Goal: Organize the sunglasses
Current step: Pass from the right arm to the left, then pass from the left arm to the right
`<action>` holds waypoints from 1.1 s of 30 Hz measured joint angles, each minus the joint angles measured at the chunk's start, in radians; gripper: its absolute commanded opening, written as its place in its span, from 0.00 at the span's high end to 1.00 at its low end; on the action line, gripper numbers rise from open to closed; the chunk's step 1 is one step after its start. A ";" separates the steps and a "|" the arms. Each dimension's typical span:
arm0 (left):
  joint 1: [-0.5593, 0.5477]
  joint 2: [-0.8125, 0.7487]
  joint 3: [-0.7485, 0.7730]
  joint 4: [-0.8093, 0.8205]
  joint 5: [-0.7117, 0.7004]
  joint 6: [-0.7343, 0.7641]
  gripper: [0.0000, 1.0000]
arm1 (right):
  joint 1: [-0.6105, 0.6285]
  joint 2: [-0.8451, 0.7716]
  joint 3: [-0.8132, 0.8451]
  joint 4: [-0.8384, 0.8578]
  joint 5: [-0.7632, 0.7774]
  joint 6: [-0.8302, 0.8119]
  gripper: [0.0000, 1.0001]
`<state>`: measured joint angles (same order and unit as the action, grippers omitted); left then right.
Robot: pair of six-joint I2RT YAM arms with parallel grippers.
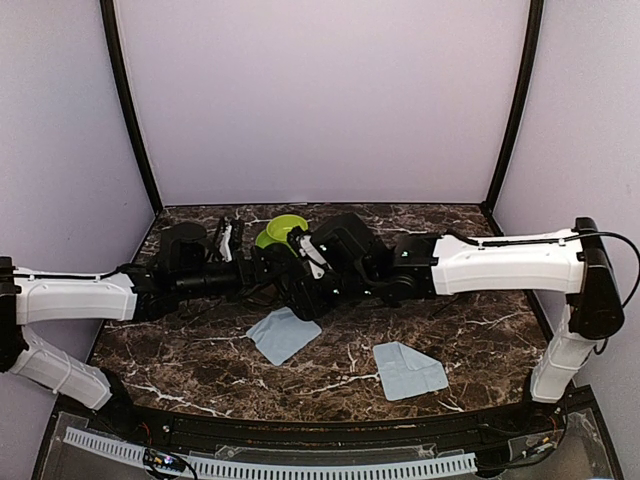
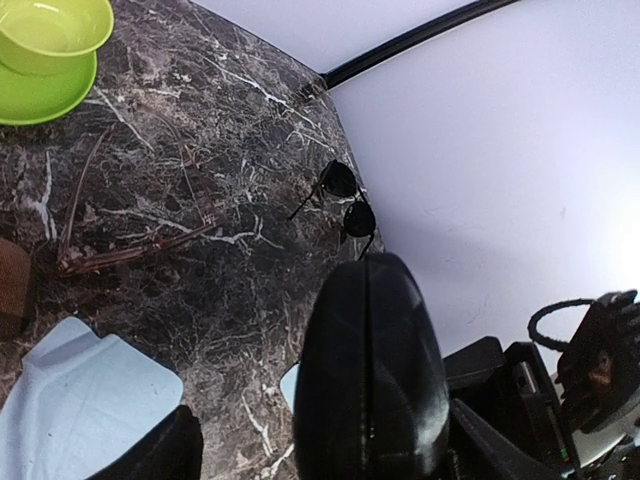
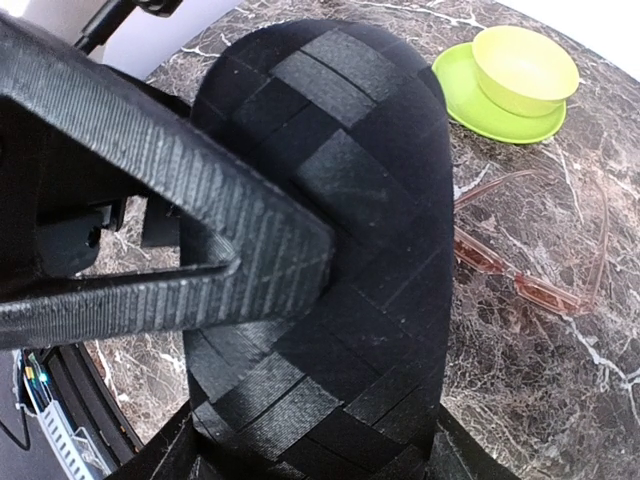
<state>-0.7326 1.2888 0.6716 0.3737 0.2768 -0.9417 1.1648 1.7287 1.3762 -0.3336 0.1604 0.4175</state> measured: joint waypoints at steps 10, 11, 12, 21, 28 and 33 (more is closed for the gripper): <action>-0.007 0.051 0.009 0.090 0.045 -0.021 0.87 | 0.010 0.001 -0.051 0.056 0.041 0.031 0.33; -0.007 0.055 0.011 0.089 0.048 -0.010 0.90 | 0.009 -0.001 -0.061 0.067 0.041 0.032 0.30; -0.007 0.056 0.014 0.085 0.051 0.007 0.92 | 0.009 -0.005 -0.071 0.079 0.039 0.031 0.27; 0.015 0.053 0.048 0.021 0.141 0.229 0.94 | -0.055 -0.201 -0.291 0.220 -0.190 0.024 0.05; 0.031 0.053 0.030 0.131 0.302 0.251 0.94 | -0.123 -0.254 -0.399 0.393 -0.430 0.043 0.04; 0.031 0.053 0.026 0.233 0.389 0.230 0.94 | -0.127 -0.235 -0.435 0.480 -0.527 0.070 0.10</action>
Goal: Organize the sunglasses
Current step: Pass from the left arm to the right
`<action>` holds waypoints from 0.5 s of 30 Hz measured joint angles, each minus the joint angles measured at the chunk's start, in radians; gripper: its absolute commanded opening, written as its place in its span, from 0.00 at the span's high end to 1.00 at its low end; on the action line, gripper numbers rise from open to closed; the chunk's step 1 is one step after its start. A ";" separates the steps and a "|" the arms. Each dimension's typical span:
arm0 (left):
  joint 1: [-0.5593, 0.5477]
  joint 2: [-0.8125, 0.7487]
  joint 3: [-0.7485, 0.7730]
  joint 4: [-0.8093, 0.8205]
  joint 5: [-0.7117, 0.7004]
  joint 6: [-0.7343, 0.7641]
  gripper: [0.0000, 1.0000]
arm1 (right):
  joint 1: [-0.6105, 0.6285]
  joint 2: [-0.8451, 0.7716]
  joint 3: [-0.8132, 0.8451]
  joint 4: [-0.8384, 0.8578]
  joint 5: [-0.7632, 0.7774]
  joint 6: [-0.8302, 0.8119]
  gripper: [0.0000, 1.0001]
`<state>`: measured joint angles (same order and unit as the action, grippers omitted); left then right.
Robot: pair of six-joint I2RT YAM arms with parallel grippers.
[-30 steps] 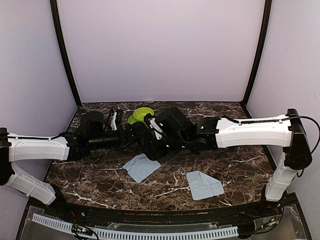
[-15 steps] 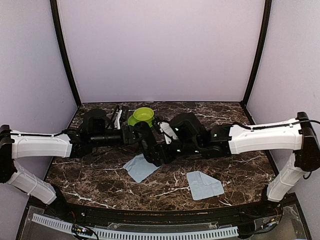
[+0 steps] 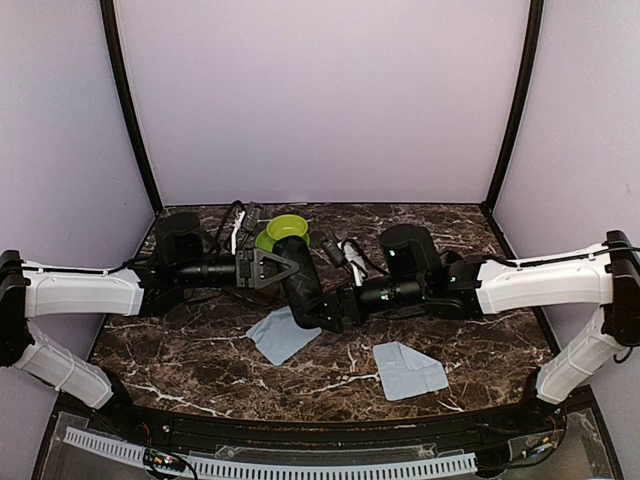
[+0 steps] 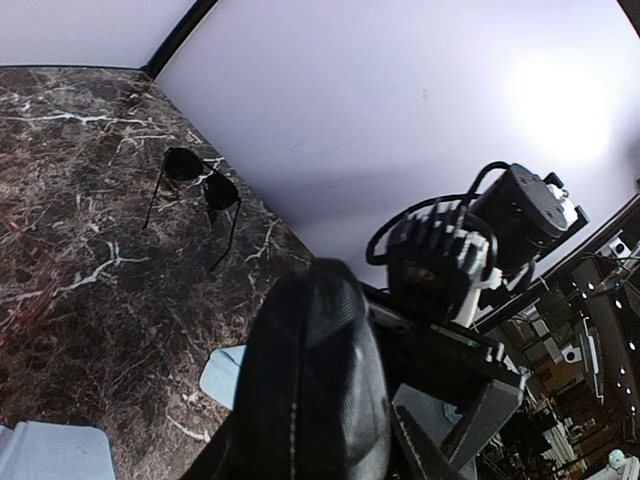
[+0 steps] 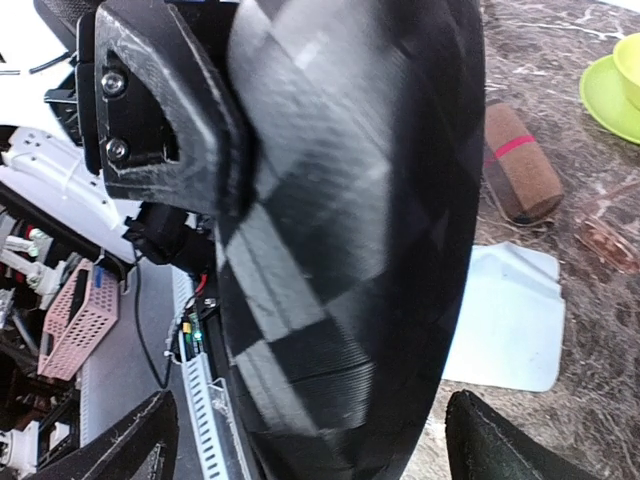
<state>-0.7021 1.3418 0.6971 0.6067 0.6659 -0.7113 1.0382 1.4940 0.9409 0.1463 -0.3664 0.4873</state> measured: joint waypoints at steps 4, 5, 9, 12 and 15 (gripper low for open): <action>0.000 0.000 -0.008 0.059 0.045 -0.012 0.94 | -0.014 0.003 -0.033 0.075 -0.058 0.025 0.10; 0.000 0.000 -0.010 0.068 0.053 -0.015 0.94 | -0.017 0.004 -0.038 0.093 -0.067 0.028 0.10; 0.000 0.000 -0.013 0.087 0.069 -0.027 0.94 | -0.023 0.012 -0.048 0.155 -0.087 0.035 0.10; 0.000 0.000 -0.019 0.108 0.074 -0.037 0.94 | -0.023 0.012 -0.056 0.195 -0.093 0.039 0.10; 0.000 0.000 -0.026 0.123 0.075 -0.049 0.91 | -0.026 0.012 -0.061 0.228 -0.105 0.047 0.69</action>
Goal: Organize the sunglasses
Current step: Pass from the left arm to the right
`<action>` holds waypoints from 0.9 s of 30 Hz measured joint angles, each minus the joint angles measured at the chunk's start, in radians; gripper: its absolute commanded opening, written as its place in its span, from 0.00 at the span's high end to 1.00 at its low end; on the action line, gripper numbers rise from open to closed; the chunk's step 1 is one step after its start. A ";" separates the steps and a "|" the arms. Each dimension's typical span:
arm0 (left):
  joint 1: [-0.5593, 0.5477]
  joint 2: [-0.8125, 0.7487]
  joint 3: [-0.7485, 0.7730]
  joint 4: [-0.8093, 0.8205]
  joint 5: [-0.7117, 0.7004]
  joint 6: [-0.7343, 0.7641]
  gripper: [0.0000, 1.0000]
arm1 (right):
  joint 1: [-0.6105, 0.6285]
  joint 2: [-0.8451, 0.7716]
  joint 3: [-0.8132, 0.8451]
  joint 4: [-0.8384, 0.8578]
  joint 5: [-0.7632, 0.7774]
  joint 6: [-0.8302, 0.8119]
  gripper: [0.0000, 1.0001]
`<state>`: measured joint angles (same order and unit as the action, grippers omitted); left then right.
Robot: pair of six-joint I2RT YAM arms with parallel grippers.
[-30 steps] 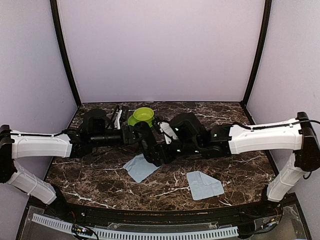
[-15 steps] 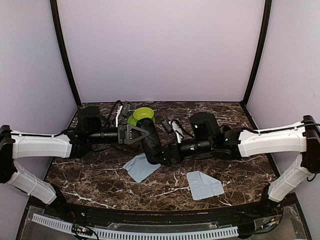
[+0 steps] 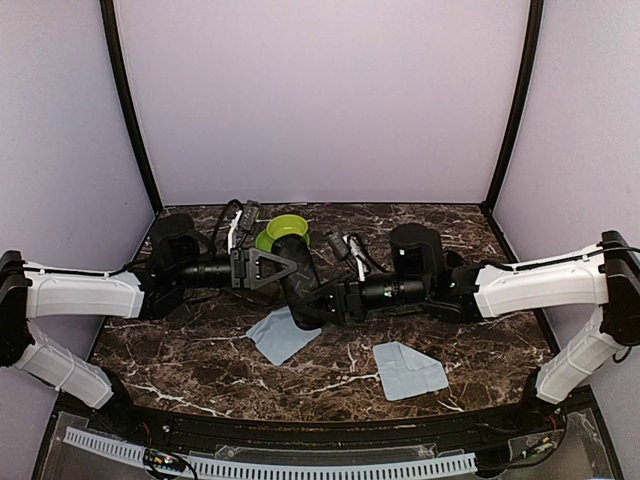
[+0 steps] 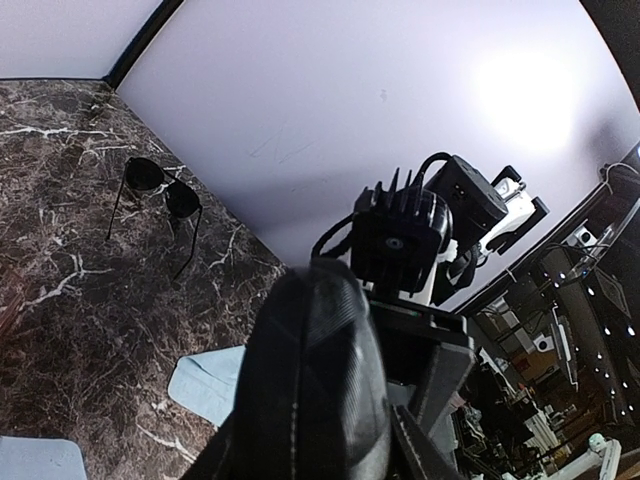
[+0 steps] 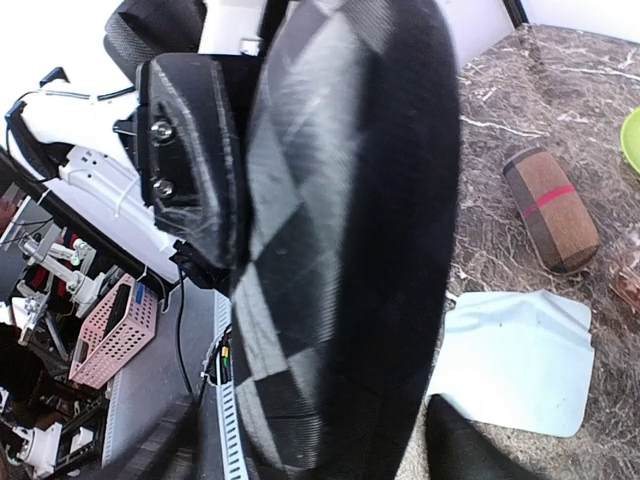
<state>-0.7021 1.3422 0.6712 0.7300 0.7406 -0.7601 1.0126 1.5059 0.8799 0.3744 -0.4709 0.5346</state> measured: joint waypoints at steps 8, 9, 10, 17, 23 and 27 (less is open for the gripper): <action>0.000 0.001 -0.005 0.026 -0.001 -0.010 0.74 | -0.014 -0.003 -0.011 0.040 -0.053 0.045 0.99; 0.000 0.001 -0.005 0.025 -0.003 -0.012 0.67 | -0.014 -0.003 -0.011 0.039 -0.053 0.043 1.00; 0.000 0.001 -0.005 0.024 -0.006 -0.011 0.54 | -0.014 -0.003 -0.011 0.039 -0.053 0.043 1.00; 0.000 0.001 -0.004 -0.063 -0.143 -0.040 0.02 | -0.014 -0.003 -0.010 -0.027 0.047 0.044 1.00; -0.010 -0.028 0.002 -0.206 -0.336 -0.094 0.01 | -0.008 0.002 0.026 -0.129 0.198 0.054 1.00; -0.040 -0.035 0.077 -0.344 -0.451 -0.097 0.01 | 0.013 0.027 0.077 -0.179 0.318 0.069 1.00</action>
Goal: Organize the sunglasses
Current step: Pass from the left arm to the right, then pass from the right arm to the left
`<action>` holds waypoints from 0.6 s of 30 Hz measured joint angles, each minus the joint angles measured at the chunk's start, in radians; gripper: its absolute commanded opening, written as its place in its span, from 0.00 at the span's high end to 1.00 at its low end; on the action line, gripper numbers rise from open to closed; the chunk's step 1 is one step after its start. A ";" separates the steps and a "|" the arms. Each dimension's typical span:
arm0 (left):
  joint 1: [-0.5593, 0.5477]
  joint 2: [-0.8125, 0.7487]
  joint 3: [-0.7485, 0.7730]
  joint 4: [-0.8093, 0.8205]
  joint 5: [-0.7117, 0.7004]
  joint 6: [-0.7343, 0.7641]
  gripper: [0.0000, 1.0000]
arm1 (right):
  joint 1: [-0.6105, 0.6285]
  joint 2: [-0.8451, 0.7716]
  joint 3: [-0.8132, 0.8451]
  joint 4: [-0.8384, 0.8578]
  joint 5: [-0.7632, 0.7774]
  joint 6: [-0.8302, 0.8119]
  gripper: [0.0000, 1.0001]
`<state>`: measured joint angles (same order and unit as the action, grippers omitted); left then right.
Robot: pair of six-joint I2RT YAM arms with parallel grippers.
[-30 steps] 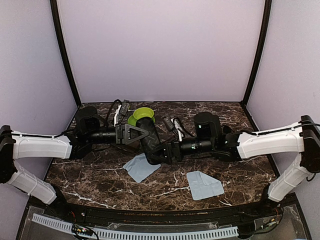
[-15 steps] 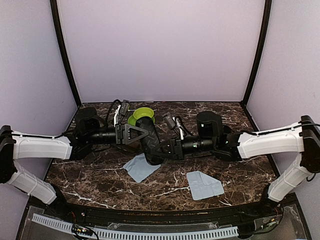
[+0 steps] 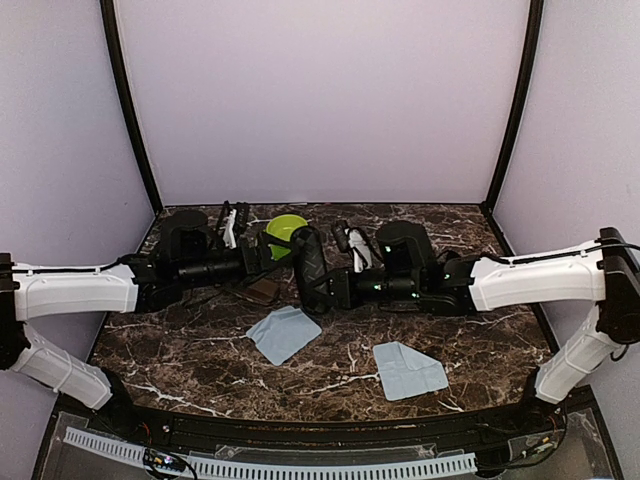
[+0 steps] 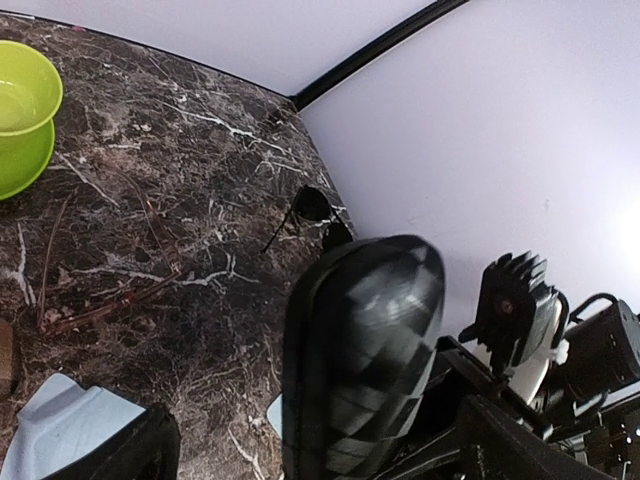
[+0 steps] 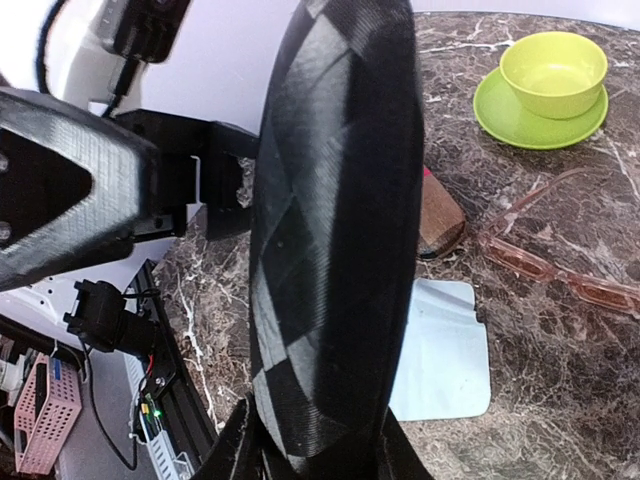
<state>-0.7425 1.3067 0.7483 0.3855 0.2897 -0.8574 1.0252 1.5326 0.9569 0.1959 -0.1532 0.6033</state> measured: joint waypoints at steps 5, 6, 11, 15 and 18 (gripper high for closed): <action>-0.050 0.005 0.066 -0.071 -0.085 -0.003 0.01 | 0.061 0.057 0.091 -0.101 0.138 0.005 1.00; -0.061 0.014 0.079 -0.084 -0.096 -0.003 0.01 | 0.076 0.072 0.114 -0.119 0.166 0.004 1.00; -0.100 0.082 0.129 -0.155 -0.152 -0.004 0.01 | 0.119 0.101 0.148 -0.164 0.244 0.002 1.00; -0.122 0.108 0.143 -0.225 -0.208 0.009 0.07 | 0.126 0.101 0.148 -0.192 0.276 0.002 1.00; -0.137 0.127 0.168 -0.254 -0.232 0.017 0.12 | 0.126 0.101 0.148 -0.199 0.291 0.002 1.00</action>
<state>-0.8799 1.4334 0.9161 0.1310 0.0578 -0.8402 1.1515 1.6341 1.1049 -0.0029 0.1375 0.6056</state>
